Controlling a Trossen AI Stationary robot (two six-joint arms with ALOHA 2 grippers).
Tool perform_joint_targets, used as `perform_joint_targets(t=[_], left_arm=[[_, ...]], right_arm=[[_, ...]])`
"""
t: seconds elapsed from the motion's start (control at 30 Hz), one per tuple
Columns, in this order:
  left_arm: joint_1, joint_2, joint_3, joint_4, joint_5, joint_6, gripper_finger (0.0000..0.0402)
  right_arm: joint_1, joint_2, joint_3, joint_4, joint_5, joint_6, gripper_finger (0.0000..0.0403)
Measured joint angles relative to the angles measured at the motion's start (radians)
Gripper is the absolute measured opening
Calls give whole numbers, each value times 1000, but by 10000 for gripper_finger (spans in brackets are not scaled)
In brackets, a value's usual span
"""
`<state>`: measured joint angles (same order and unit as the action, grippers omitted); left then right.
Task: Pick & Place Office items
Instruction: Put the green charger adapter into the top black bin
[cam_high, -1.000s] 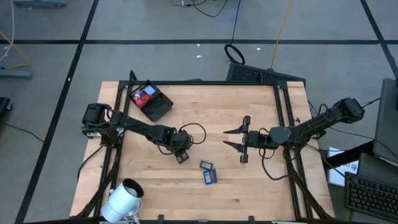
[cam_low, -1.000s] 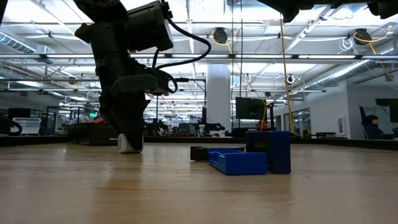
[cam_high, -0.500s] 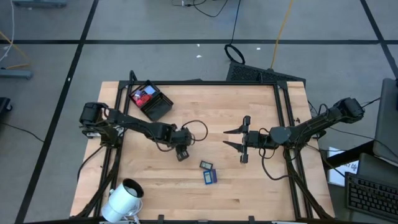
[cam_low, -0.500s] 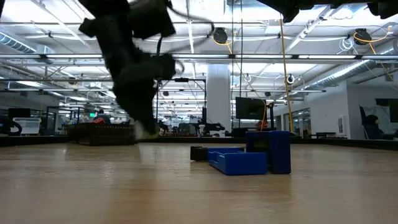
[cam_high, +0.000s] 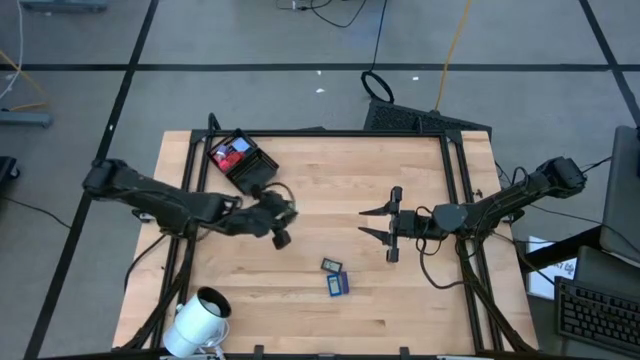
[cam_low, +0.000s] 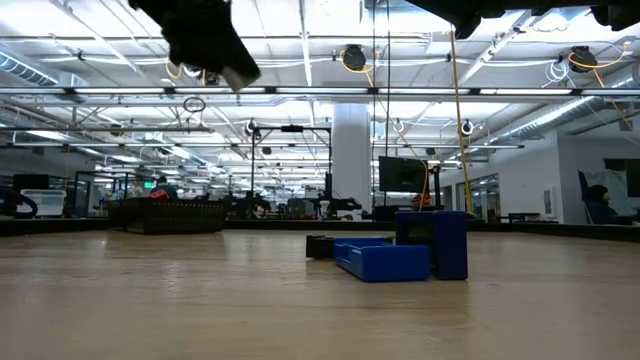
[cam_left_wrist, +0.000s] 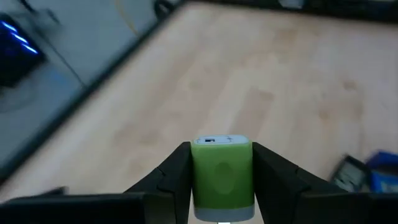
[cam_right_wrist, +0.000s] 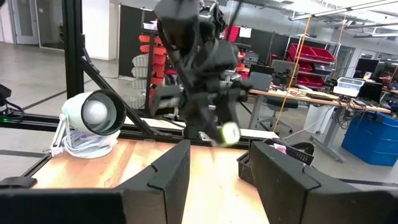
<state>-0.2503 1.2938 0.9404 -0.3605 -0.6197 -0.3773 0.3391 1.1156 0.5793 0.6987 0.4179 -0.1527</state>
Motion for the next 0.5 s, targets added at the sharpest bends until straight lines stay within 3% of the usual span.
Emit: perform_joint_targets(t=[0.13, 0.5], left_arm=[[-20, -101, -89, 42, -76, -18, 132], [118, -355, -462, 423, 110, 6, 133]], right_arm=[[0, 0, 0, 0, 0, 3, 155], [-1, 0, 0, 8, 0, -2, 155]])
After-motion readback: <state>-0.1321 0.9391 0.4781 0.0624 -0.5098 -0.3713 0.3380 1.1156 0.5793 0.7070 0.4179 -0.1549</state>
